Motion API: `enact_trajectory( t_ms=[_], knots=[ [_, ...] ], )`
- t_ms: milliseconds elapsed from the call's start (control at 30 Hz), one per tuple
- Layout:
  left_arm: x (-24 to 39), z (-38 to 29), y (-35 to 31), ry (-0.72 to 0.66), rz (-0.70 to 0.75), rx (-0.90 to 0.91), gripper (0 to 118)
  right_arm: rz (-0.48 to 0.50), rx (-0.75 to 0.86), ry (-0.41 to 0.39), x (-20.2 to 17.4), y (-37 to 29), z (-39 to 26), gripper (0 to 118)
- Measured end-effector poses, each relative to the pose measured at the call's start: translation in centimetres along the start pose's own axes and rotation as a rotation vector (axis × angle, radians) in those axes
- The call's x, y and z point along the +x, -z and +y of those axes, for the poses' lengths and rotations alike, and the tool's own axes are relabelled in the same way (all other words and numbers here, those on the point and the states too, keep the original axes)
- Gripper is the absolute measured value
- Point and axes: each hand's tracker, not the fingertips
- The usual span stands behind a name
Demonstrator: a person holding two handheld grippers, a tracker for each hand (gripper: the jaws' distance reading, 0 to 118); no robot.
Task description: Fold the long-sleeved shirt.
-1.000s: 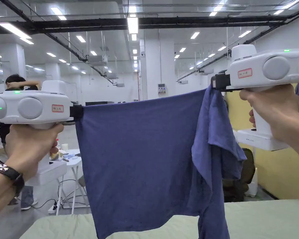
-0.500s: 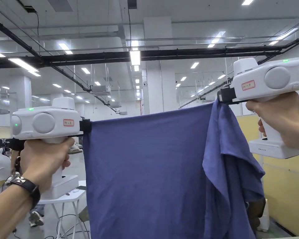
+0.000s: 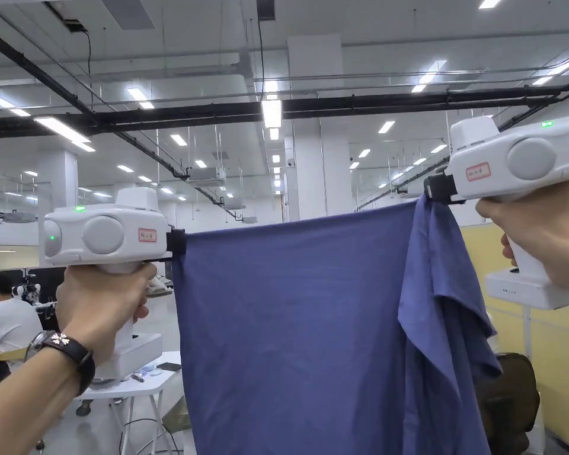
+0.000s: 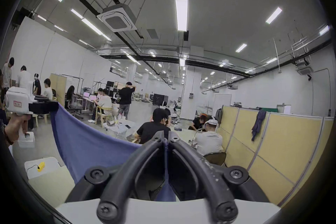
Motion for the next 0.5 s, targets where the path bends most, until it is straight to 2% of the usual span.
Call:
enact_trajectory(
  t_ms=[500],
  knots=[
    [-2.6, -2.0, 9.1, -0.013, 0.013, -0.014, 2, 0.002, -0.017, -0.039, -0.9, 10.0, -1.0, 2]
  ],
)
